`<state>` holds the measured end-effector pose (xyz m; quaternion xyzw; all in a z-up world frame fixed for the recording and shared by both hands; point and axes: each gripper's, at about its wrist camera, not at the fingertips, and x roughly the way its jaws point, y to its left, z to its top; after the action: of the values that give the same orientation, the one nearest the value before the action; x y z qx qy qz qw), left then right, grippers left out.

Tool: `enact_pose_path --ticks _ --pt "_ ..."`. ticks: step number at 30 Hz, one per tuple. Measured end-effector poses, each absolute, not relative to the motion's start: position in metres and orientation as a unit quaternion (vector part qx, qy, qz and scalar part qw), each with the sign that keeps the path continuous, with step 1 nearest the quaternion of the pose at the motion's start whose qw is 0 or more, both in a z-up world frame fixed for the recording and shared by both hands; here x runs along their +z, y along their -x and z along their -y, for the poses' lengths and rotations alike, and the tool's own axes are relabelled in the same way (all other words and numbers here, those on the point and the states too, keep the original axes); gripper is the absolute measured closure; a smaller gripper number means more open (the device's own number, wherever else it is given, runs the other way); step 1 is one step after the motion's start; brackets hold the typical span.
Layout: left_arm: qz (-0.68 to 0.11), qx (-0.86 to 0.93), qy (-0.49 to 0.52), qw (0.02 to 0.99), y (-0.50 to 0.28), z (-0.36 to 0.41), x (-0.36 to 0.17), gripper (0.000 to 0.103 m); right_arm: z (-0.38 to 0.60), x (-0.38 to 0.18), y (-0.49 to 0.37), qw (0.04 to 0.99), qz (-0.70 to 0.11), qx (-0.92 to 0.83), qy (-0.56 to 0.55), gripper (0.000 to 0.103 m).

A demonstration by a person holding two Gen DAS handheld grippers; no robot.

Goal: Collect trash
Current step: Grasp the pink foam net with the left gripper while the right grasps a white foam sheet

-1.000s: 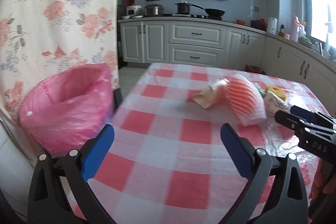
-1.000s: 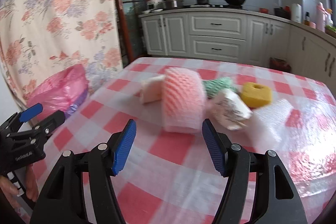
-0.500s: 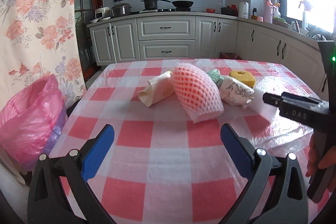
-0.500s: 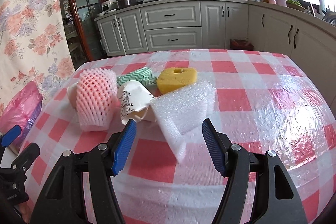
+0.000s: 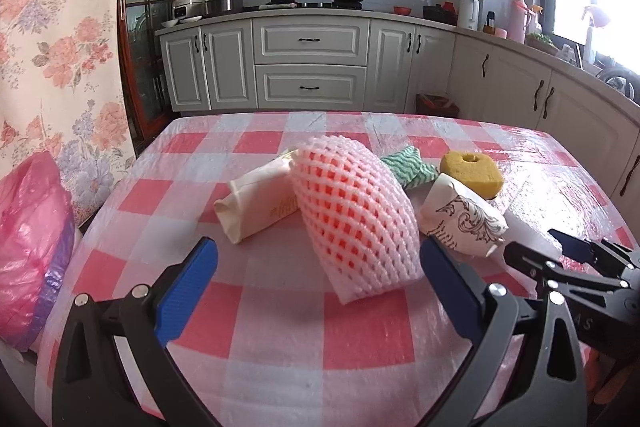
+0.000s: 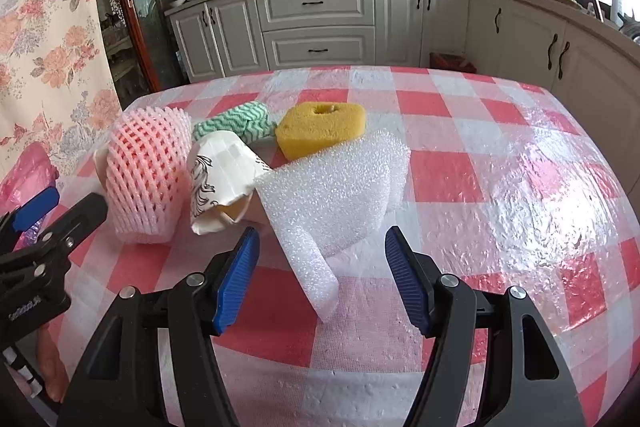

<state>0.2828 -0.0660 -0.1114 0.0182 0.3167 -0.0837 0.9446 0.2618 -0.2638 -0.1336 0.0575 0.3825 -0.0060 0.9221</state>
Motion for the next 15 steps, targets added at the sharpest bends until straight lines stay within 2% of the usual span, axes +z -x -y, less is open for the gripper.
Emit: enact_pose_path --ticks 3,5,6,15 --pt "-0.327 -0.086 -0.007 0.941 -0.295 0.071 -0.114 0.005 0.265 -0.134 -0.262 0.922 -0.383 -0.005 -0.062 0.053" --pt "-0.331 -0.083 -0.007 0.940 -0.301 0.076 -0.117 0.006 0.265 -0.134 -0.262 0.922 -0.383 -0.002 -0.061 0.073" --pt "-0.332 -0.082 -0.008 0.940 -0.302 0.078 -0.118 0.006 0.265 -0.134 -0.261 0.922 -0.383 0.000 -0.061 0.075" --pt "-0.335 -0.075 -0.016 0.939 -0.327 0.098 -0.120 0.008 0.270 -0.132 -0.259 0.923 -0.377 0.006 -0.074 0.079"
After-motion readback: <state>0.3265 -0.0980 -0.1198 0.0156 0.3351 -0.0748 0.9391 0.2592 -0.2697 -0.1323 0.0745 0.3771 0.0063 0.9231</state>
